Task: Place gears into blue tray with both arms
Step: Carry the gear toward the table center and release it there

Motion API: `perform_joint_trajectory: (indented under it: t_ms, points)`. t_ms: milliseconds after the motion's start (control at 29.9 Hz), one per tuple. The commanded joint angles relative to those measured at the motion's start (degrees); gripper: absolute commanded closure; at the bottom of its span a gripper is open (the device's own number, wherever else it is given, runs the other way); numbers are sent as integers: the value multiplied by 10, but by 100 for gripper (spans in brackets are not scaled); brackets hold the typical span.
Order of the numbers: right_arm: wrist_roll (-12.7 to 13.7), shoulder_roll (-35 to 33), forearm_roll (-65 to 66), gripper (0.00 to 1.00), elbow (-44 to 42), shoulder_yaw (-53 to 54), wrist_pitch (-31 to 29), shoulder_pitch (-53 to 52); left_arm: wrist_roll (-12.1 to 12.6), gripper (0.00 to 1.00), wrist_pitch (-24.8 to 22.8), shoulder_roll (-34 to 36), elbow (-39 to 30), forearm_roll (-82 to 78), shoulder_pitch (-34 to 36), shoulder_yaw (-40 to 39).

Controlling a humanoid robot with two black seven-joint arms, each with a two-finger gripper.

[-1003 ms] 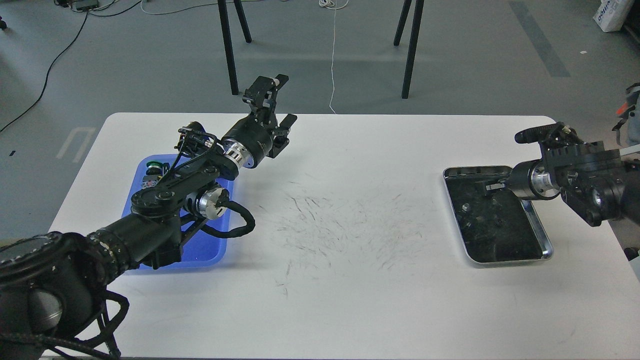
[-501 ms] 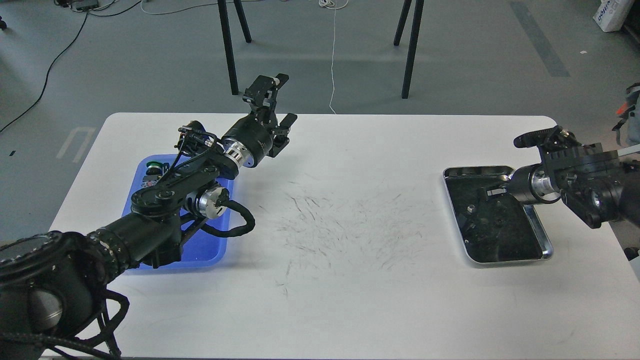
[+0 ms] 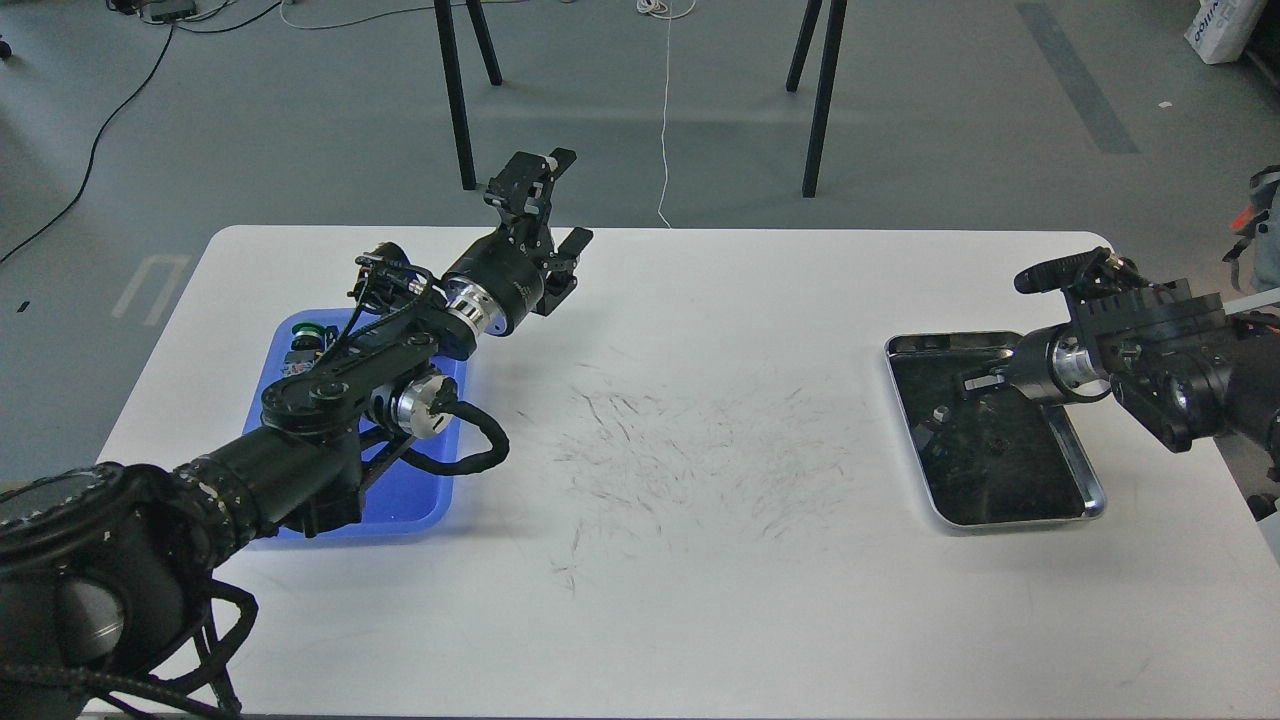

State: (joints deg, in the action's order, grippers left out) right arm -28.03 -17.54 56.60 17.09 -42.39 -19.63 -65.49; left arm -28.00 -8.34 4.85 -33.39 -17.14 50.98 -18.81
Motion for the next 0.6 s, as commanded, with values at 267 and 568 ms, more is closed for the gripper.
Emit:
perform_joint_trajectory:
  t_ms: [267, 568]
  points:
    - [0, -6, -29, 87, 0, 42, -46, -53, 0, 0, 0, 1, 1, 0, 0, 0]
    - [0, 3, -102, 87, 10, 62, -66, -47, 0, 0, -1, 1, 0, 0, 2, 0]
